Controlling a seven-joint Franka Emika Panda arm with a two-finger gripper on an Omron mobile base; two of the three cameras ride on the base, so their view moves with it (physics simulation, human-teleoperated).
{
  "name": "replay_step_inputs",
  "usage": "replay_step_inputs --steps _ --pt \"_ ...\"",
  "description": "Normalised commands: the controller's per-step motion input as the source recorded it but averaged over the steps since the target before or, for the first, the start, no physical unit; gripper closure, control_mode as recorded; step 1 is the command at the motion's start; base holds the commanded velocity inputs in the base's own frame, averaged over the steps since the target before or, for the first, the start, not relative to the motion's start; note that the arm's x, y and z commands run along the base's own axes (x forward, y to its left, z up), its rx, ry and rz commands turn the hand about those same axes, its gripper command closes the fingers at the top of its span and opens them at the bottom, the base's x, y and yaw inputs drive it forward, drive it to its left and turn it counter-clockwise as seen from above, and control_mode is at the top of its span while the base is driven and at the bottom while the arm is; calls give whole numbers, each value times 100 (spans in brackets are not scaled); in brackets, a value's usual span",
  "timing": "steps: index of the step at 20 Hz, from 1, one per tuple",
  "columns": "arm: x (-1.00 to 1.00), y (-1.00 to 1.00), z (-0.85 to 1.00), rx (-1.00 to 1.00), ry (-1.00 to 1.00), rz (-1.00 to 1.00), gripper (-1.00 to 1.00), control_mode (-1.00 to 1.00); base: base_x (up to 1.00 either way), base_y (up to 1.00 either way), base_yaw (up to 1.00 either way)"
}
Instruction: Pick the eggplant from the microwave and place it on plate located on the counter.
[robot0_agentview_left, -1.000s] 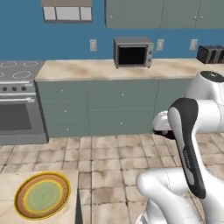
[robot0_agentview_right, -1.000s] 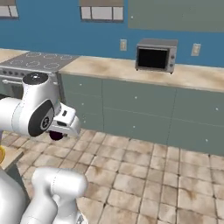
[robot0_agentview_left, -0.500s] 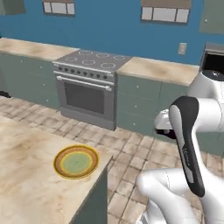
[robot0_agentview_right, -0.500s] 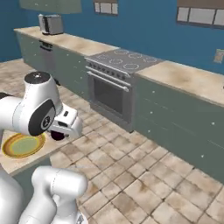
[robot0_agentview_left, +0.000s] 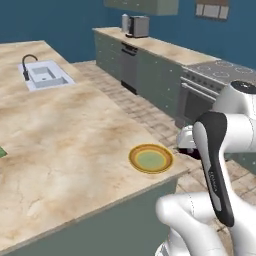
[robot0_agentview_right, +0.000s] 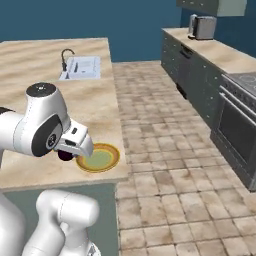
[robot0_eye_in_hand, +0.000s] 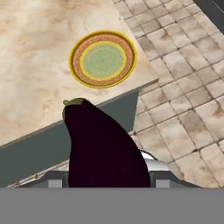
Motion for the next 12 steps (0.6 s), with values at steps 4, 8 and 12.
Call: replay_step_inputs --steps 4,8,12 --pt "0 0 0 0 0 0 100 100 14 -34 80" --pt "0 0 0 0 0 0 100 100 35 -62 34" --pt "0 0 0 0 0 0 100 100 52 -71 19"
